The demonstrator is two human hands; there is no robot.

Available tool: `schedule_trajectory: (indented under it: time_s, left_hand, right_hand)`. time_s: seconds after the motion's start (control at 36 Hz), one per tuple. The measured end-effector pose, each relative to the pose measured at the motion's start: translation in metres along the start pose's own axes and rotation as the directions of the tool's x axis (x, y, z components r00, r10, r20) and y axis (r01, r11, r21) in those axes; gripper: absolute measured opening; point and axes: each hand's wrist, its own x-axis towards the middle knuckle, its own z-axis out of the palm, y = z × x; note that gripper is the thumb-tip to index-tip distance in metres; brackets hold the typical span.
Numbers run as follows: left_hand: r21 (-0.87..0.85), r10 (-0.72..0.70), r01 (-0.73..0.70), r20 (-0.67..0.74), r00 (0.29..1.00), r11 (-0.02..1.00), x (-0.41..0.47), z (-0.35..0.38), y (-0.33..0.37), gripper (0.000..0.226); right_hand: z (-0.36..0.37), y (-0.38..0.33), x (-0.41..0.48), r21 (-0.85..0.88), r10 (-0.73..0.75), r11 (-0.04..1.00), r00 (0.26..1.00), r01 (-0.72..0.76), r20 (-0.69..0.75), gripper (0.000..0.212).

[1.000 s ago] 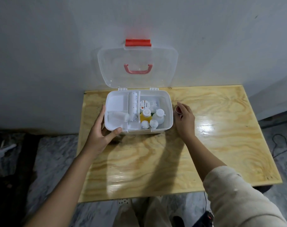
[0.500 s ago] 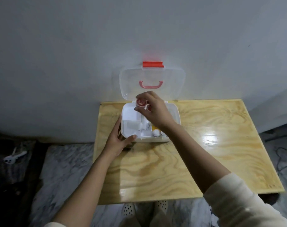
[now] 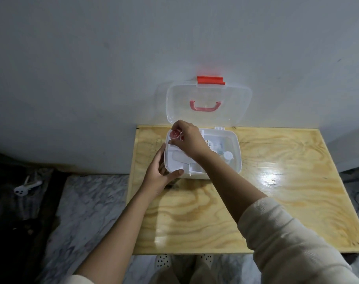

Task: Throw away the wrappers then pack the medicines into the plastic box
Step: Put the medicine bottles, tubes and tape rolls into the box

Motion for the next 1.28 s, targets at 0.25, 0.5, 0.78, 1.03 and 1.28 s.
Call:
schedule_trajectory:
  time_s: [0.25,0.5,0.78,1.03,1.28]
  left_hand:
    - [0.002,0.021,-0.021,-0.004,1.0,1.0,0.0,-0.001,-0.001,0.092]
    - [0.038,0.027,-0.027,-0.002,1.0,0.999,-0.001,-0.002,-0.001,0.091]
    - [0.01,0.02,-0.02,0.026,0.999,1.0,-0.002,-0.003,0.002,0.097]
    - [-0.002,0.014,-0.014,0.016,1.0,1.0,0.0,-0.003,0.0,0.091]
    - [0.022,0.013,-0.013,0.017,1.0,1.0,0.0,-0.003,0.002,0.092]
  right_hand:
    - [0.009,0.006,0.002,0.063,0.004,0.998,1.0,-0.004,0.003,0.035]
    - [0.011,0.007,-0.001,-0.021,-0.003,1.0,1.0,0.003,0.012,0.042]
    - [-0.005,0.005,-0.01,-0.114,0.06,0.992,0.998,-0.06,0.002,0.029]
    - [0.001,0.0,-0.021,-0.142,0.095,0.984,0.992,-0.106,-0.082,0.012]
    - [-0.004,-0.005,-0.022,-0.128,0.159,0.976,0.979,-0.175,-0.124,0.014]
